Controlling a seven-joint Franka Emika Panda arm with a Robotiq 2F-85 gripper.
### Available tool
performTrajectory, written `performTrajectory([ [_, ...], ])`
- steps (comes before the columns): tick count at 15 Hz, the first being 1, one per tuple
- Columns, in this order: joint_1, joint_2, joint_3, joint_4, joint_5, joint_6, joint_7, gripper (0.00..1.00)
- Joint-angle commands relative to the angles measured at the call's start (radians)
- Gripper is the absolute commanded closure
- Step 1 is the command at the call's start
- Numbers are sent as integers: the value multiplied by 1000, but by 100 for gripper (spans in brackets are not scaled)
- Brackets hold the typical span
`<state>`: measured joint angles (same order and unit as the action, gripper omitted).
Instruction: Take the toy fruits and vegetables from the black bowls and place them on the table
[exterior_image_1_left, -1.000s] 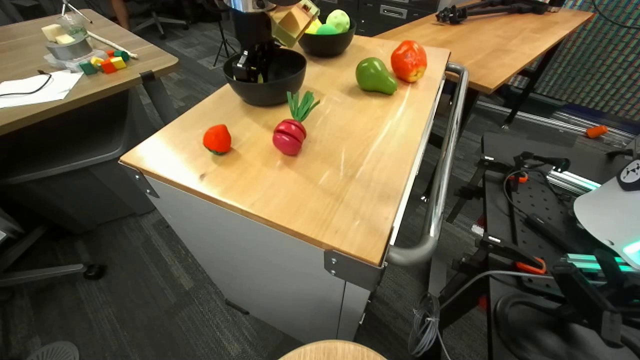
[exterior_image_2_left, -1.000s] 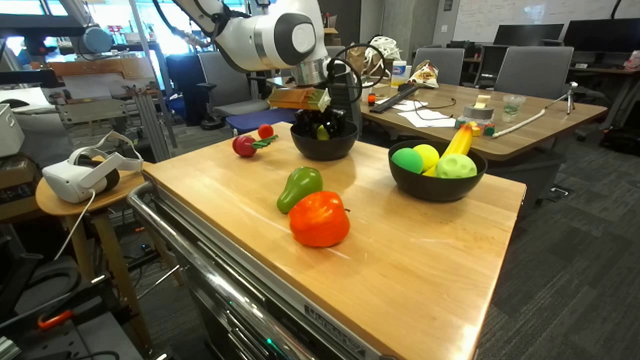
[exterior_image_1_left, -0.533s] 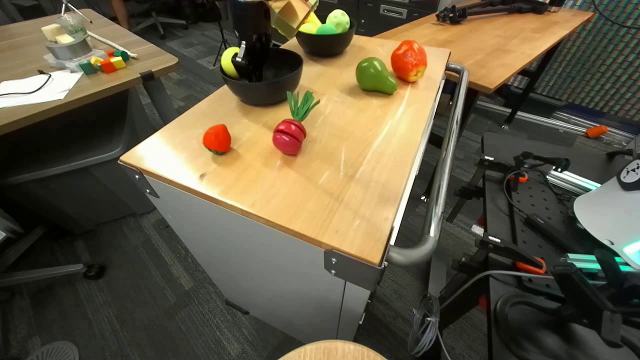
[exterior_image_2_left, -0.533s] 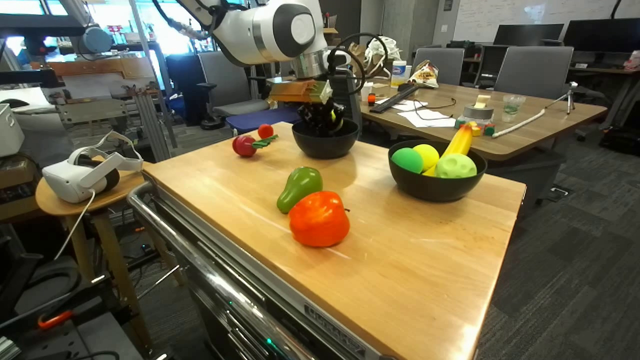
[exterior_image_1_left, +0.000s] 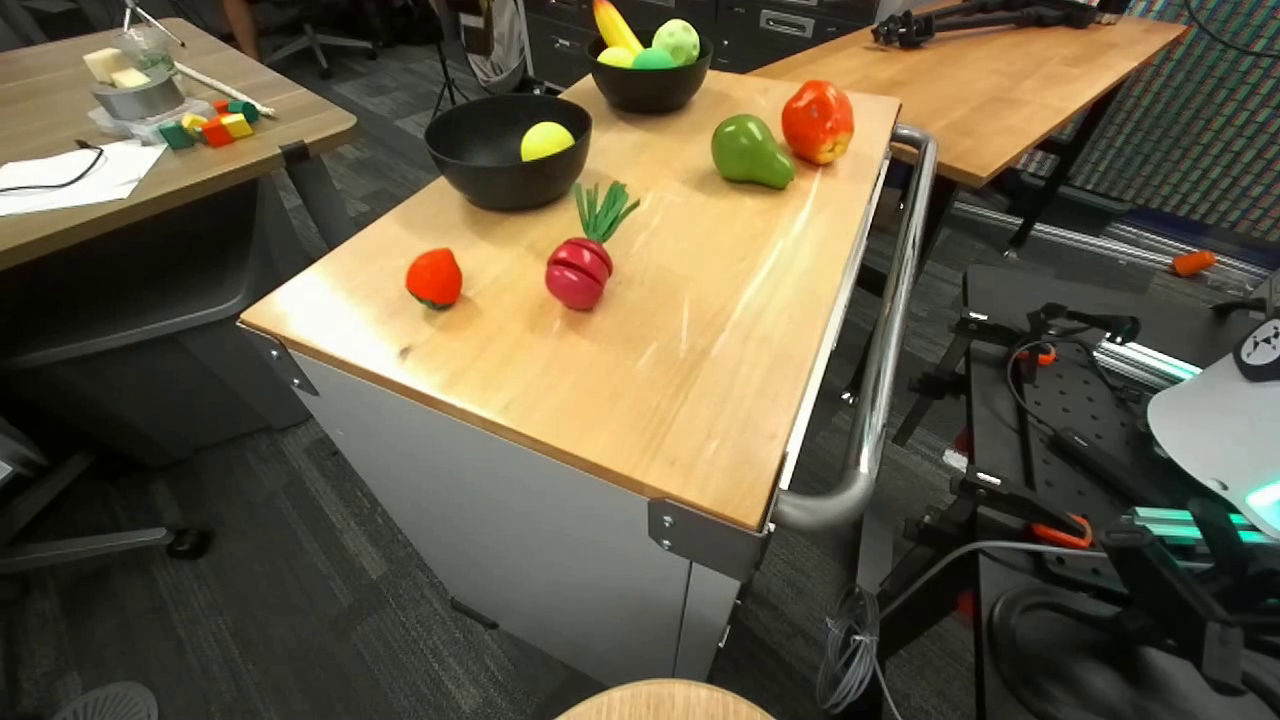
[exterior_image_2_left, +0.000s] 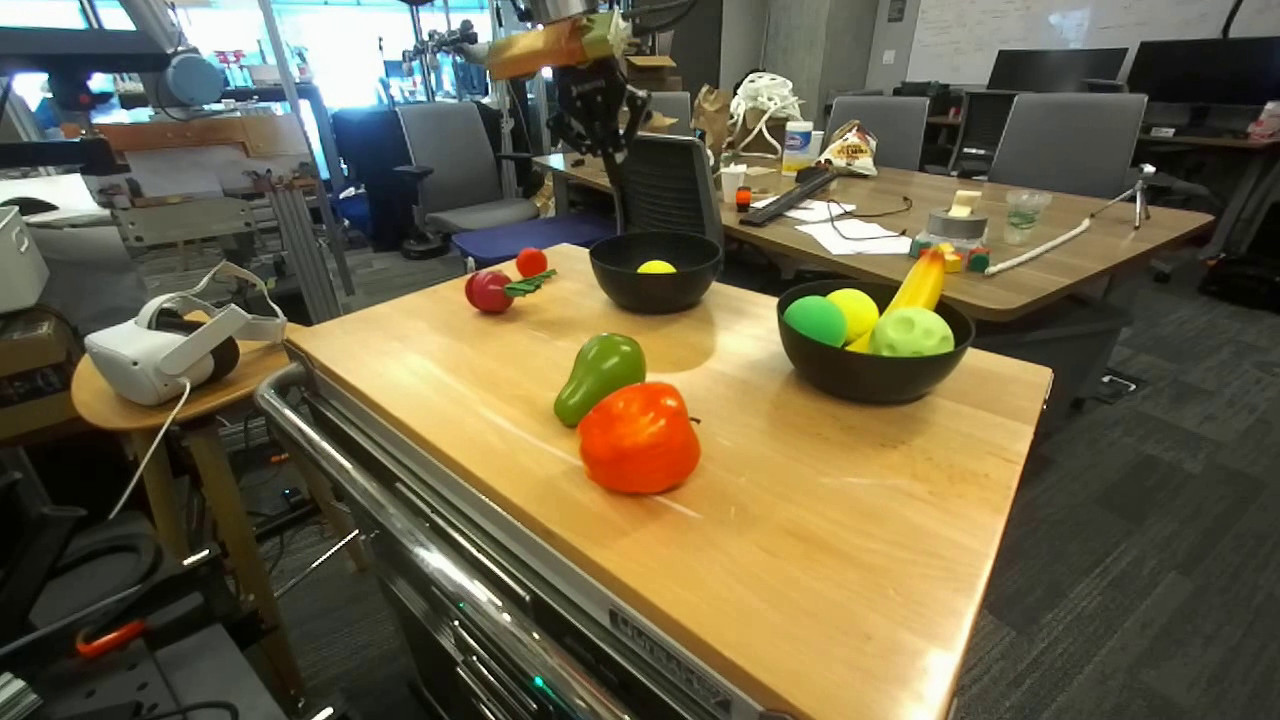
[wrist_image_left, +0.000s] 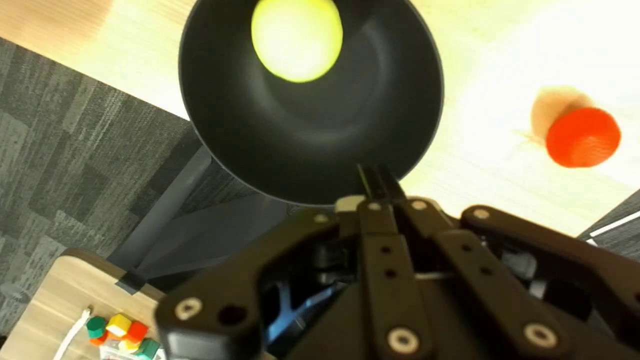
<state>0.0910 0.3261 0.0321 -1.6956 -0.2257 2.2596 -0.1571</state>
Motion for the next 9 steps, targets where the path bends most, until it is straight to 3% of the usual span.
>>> performTrajectory([
  [1, -20, -44, 19, -31, 30, -47, -55, 68],
  [9, -72, 54, 13, -24, 83, 13, -72, 6],
])
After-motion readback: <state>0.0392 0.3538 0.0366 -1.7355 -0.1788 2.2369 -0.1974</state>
